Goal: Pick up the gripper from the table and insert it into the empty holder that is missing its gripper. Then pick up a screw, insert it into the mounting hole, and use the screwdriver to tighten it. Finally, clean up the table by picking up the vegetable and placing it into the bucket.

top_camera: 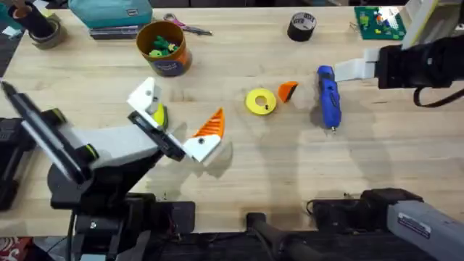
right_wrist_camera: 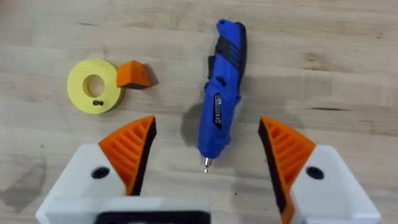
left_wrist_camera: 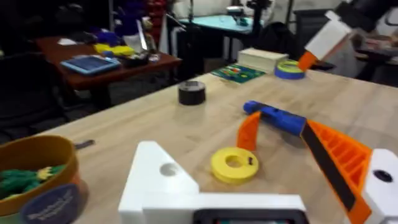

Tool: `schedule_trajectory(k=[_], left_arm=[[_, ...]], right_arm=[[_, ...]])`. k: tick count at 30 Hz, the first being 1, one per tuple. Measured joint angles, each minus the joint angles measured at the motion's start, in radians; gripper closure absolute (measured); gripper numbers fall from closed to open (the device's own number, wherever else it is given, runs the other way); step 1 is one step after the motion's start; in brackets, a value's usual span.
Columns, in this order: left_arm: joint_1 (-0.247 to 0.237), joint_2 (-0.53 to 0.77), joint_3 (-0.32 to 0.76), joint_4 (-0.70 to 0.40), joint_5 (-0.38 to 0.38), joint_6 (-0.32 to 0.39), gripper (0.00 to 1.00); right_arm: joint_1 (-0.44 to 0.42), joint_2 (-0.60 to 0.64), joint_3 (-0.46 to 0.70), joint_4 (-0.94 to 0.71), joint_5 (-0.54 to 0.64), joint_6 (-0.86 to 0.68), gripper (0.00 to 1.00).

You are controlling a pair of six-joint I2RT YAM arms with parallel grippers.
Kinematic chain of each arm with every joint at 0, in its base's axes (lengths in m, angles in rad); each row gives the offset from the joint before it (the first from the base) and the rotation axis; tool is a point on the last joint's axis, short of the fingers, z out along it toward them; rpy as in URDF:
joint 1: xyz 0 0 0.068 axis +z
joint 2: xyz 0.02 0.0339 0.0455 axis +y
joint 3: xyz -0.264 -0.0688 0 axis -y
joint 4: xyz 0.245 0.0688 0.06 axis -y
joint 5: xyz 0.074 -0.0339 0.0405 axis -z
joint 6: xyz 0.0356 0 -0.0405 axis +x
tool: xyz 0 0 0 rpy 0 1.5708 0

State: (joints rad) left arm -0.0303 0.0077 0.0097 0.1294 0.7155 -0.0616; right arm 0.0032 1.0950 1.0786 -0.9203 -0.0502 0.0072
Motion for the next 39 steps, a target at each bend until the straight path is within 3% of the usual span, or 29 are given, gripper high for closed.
schedule_trajectory(k=[13,20,26,39], left_arm=[[0.0,-0.002,0.0,-0.212,0.221,-0.001,0.015],[0.0,-0.003,0.002,-0.238,0.332,0.003,0.015],[0.0,-0.002,0.003,-0.255,0.429,0.055,0.015],[0.0,-0.002,0.003,-0.264,0.48,0.074,0.015]], right_arm=[[0.0,0.0,0.0,0.0,0.0,0.0,0.006],[0.0,0.0,0.0,0.0,0.0,0.0,0.006],[0.0,0.0,0.0,0.0,0.0,0.0,0.006],[0.0,0.0,0.0,0.0,0.0,0.0,0.006]])
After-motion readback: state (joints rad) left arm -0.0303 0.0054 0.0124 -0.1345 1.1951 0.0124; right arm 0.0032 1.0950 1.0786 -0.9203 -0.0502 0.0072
